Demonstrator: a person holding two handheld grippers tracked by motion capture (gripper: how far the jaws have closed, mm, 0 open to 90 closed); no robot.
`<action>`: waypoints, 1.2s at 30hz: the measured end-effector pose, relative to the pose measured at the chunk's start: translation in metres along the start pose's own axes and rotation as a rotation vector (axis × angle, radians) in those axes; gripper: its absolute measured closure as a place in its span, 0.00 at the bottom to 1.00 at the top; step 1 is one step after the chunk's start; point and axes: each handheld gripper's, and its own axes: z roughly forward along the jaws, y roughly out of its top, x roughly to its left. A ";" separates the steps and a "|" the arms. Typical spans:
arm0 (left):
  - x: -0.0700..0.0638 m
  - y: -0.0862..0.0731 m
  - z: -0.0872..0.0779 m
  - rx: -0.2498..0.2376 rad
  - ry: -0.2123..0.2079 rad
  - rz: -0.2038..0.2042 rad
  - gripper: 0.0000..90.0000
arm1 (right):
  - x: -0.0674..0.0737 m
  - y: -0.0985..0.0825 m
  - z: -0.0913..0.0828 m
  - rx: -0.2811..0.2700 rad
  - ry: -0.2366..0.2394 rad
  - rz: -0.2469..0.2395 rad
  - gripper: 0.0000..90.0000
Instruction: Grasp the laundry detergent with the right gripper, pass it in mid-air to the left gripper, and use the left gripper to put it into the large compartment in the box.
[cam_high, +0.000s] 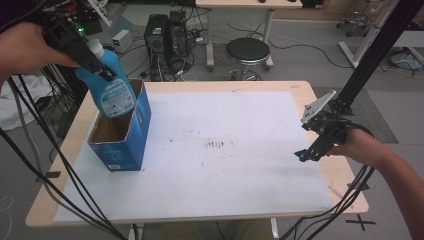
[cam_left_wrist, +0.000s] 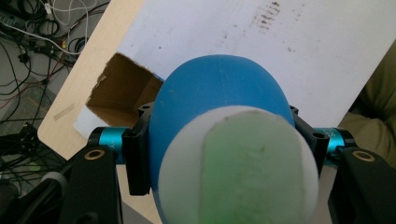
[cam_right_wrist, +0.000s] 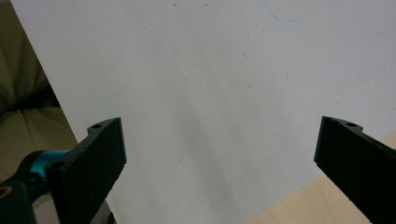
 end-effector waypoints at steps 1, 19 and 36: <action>0.001 -0.002 0.001 0.002 0.000 0.000 0.42 | 0.000 0.000 0.000 -0.001 0.001 0.001 0.01; 0.016 -0.027 0.034 0.034 -0.006 0.019 0.42 | -0.003 -0.001 0.004 -0.006 -0.007 0.023 0.01; 0.016 -0.048 0.099 0.076 -0.044 0.054 0.42 | -0.002 -0.005 0.012 -0.012 0.007 0.037 0.01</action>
